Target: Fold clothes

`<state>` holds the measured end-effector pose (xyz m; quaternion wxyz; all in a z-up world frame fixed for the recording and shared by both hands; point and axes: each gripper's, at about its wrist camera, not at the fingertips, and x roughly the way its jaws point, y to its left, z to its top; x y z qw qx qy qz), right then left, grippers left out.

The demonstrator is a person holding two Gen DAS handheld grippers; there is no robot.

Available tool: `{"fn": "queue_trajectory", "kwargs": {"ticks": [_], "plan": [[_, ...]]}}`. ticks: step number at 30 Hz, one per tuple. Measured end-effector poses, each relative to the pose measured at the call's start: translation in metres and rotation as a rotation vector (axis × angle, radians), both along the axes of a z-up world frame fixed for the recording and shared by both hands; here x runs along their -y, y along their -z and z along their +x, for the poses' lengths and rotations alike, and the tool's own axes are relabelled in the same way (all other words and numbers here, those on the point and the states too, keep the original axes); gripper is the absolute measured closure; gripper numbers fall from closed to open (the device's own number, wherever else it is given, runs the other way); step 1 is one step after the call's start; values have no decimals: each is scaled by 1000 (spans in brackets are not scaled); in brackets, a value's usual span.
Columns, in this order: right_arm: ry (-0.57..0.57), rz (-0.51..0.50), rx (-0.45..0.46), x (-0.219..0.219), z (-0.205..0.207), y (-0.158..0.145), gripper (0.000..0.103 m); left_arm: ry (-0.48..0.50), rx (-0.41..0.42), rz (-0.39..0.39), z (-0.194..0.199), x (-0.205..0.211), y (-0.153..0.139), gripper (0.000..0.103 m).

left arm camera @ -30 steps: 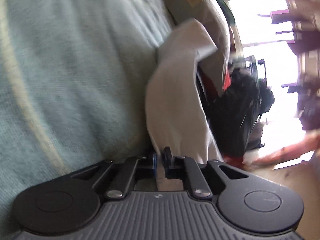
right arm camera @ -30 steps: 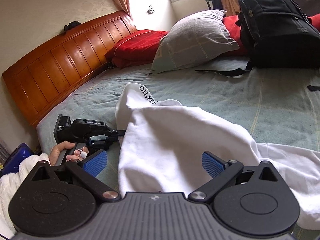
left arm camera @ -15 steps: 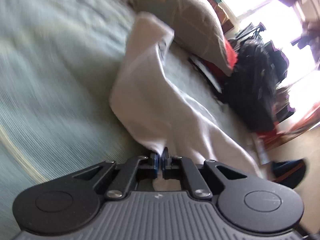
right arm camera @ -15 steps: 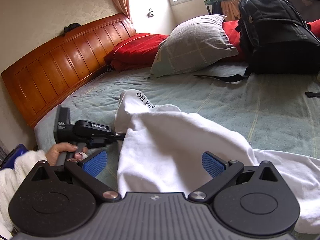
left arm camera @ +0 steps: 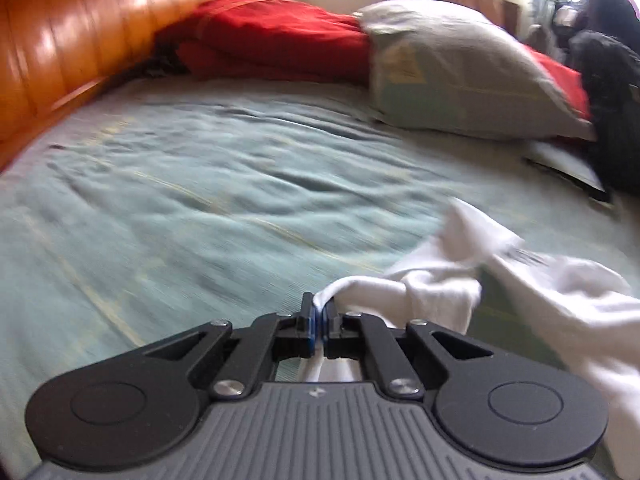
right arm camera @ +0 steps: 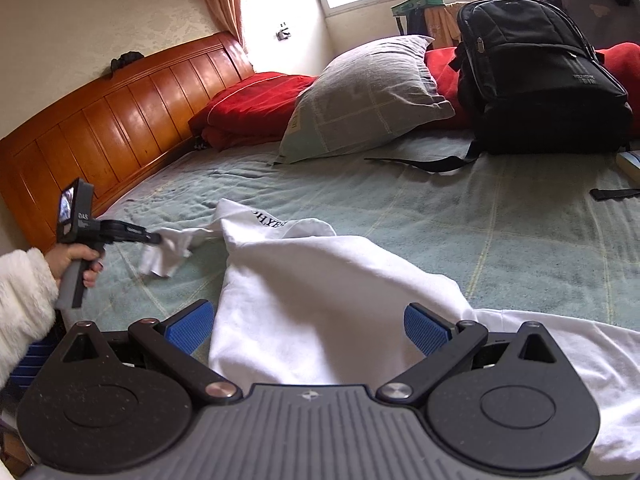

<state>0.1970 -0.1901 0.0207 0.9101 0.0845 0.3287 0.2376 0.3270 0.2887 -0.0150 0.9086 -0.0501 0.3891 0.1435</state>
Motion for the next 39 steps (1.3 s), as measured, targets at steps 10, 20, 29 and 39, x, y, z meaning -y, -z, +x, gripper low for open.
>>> {"fn": "queue_trajectory", "kwargs": {"ticks": [10,20,29,39], "plan": [[29,-24,-15,-3,11,4,0,-134,44,128,23,-51,-21,99],[39,-33,-36,-5,23,10,0,-164,105,177,9,-70,-60,99],[46,-33,-33,-5,20,10,0,-220,-1,200,36,-83,-49,89],[58,-34,-33,-4,17,10,0,-266,25,233,33,-84,-46,53]]}}
